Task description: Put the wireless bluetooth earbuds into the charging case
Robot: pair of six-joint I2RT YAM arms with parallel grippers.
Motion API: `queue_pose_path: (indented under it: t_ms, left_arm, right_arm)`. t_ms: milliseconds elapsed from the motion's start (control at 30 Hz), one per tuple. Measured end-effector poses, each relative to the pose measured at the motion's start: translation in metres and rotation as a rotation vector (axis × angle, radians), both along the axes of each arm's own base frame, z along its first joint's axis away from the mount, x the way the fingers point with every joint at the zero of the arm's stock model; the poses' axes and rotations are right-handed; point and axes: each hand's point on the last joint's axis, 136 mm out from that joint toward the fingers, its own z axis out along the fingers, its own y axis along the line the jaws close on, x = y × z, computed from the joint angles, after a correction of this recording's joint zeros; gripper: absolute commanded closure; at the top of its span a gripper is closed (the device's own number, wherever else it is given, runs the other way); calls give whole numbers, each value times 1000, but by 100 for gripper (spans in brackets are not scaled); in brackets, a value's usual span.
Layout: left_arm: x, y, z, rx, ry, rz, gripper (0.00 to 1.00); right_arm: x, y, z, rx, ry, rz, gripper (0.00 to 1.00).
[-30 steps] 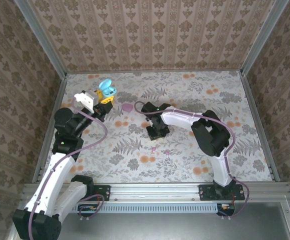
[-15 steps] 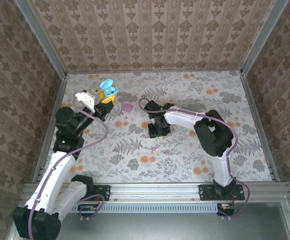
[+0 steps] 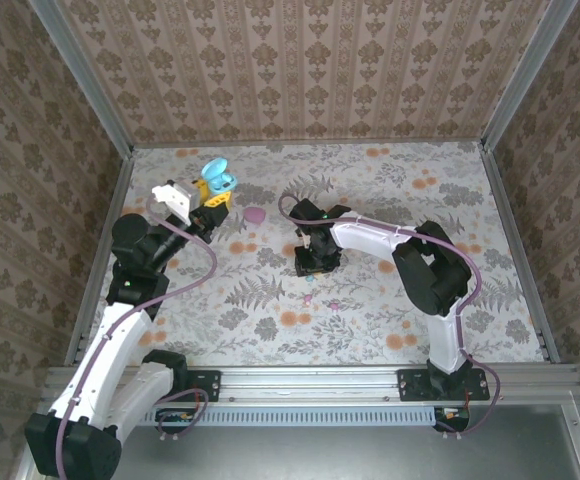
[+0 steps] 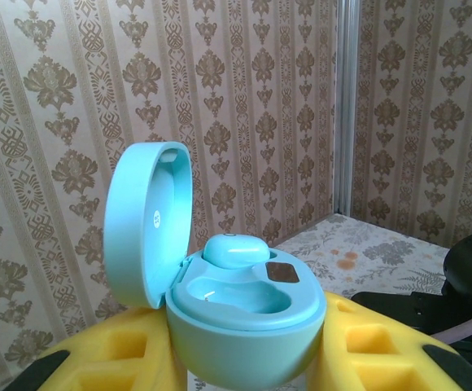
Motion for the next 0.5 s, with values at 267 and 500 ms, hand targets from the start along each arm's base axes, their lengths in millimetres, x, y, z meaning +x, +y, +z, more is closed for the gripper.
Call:
queue_pose_path:
  t_ms: [267,500]
  left_arm:
    - [0,0,0,0,0,0,68]
    - [-1,-1,0,0,0,-4,68]
  right_arm:
    - [-1,-4,-1,-24,-7,35,61]
    - [4,-3,9,-43,-36,130,56]
